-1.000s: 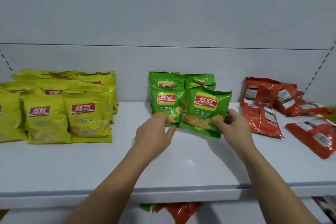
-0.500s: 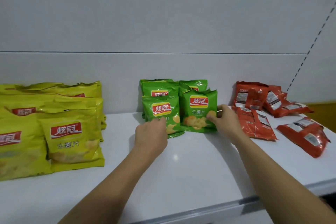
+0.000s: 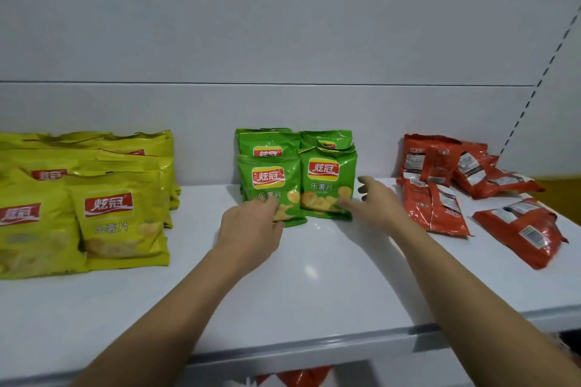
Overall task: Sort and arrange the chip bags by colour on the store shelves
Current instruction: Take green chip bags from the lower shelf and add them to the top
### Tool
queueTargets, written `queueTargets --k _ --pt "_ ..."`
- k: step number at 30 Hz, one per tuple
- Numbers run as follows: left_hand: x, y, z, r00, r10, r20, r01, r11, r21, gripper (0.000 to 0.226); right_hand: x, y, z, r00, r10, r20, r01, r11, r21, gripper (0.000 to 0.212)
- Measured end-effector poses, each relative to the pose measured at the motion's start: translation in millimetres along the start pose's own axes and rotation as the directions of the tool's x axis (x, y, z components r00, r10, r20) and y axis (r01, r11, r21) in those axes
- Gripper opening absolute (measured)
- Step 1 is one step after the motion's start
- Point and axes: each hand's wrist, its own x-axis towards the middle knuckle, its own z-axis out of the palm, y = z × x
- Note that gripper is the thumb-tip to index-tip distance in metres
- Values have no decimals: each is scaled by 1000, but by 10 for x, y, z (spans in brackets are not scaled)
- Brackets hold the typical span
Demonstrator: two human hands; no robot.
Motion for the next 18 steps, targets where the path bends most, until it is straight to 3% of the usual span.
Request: queueTargets --k 2,6,9,14,18 --pt "-49 136 -22 999 -11 -30 11 1000 0 23 -84 90 -97 999 -42 18 42 999 2 83" --pt "-121 575 -20 999 -5 -41 4 1000 -3 34 -319 343 -300 988 -147 35 148 989 -15 77" --pt "-166 935 53 1000 11 11 -11 1000 -28 42 -436 605 -504 976 -216 32 218 965 -146 68" --pt "-261 1421 216 998 -10 64 17 995 -102 44 -402 1093 -787 987 -155 45 155 827 -541 71" --pt "-314 1662 248 995 -42 91 53 991 -119 43 -374 1296 -798 971 -71 228 177 857 -484 79"
